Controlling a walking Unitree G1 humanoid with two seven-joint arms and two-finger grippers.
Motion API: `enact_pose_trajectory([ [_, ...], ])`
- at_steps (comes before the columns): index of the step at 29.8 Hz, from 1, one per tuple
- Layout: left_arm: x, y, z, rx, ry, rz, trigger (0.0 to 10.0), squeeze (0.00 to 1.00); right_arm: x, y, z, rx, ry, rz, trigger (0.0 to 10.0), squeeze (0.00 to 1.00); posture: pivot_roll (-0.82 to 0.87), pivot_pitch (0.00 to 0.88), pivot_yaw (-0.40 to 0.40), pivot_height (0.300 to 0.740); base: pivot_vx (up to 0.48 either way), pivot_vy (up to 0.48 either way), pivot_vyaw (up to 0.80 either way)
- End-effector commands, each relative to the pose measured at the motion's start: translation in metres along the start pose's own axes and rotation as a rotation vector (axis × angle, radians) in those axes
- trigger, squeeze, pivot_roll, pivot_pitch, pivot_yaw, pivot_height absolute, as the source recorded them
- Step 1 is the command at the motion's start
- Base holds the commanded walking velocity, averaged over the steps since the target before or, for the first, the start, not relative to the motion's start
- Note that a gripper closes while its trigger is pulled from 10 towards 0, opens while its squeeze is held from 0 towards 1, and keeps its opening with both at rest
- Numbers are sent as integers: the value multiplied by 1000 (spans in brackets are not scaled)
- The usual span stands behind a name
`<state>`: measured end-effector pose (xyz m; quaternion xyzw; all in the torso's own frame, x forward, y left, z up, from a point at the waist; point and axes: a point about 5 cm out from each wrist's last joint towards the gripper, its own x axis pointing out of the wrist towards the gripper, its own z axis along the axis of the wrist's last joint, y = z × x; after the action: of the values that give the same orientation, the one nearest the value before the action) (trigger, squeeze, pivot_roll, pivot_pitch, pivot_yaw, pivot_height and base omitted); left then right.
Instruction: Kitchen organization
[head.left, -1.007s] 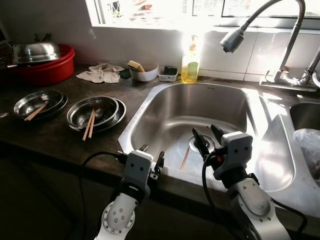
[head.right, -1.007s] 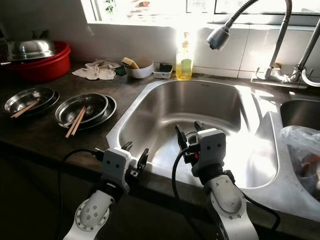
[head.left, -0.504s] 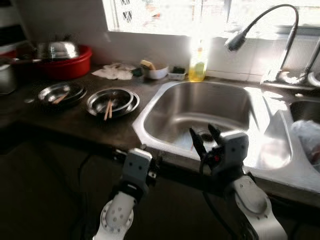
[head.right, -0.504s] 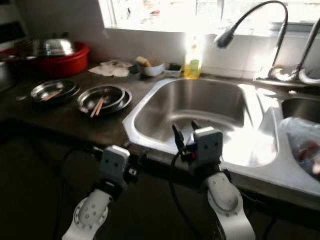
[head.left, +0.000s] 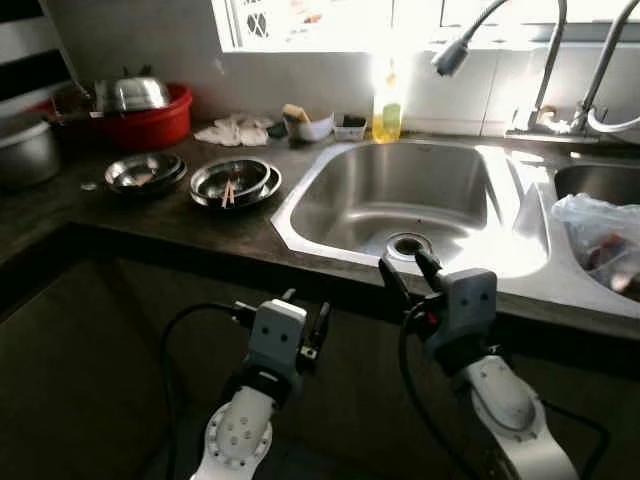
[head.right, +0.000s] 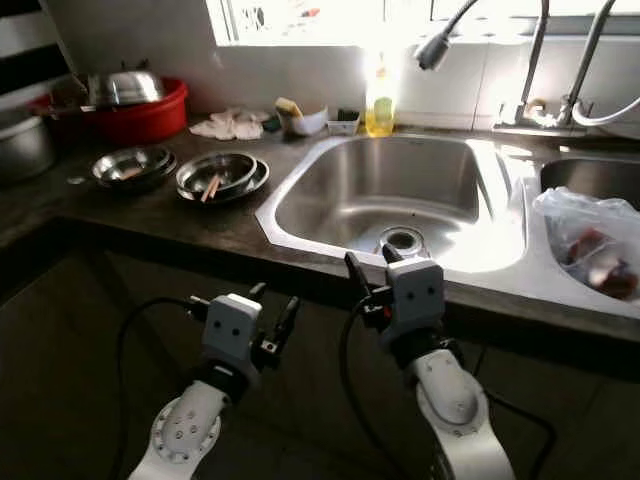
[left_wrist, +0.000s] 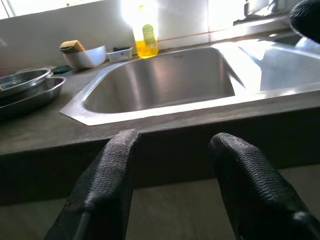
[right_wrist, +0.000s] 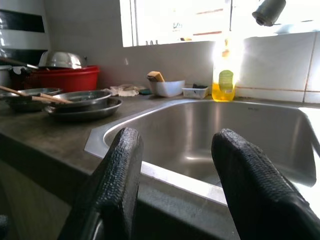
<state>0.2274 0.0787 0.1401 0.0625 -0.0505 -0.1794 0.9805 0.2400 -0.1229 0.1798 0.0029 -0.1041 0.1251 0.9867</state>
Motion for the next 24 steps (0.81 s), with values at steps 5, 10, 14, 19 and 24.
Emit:
enact_pose_trajectory([
  [5,-2,6,-2,24,14,15,10000,0,2,7,0,16,-2,20,10000,0,23,9,19,740,-292,0,0],
  [10,-2,6,-2,24,15,15,10000,0,2,7,0,14,2,23,10000,0,24,8,17,740,-292,0,0],
  [14,-2,7,-3,28,17,21,10000,0,2,5,-2,4,12,-1,10000,0,22,4,18,740,-290,0,0],
  [19,-2,7,-3,29,18,18,10000,0,3,5,-2,2,13,1,10000,0,22,1,19,740,-289,0,0],
  [24,-2,7,-3,29,18,18,10000,0,3,5,-2,2,13,1,10000,0,22,1,19,740,-289,0,0],
])
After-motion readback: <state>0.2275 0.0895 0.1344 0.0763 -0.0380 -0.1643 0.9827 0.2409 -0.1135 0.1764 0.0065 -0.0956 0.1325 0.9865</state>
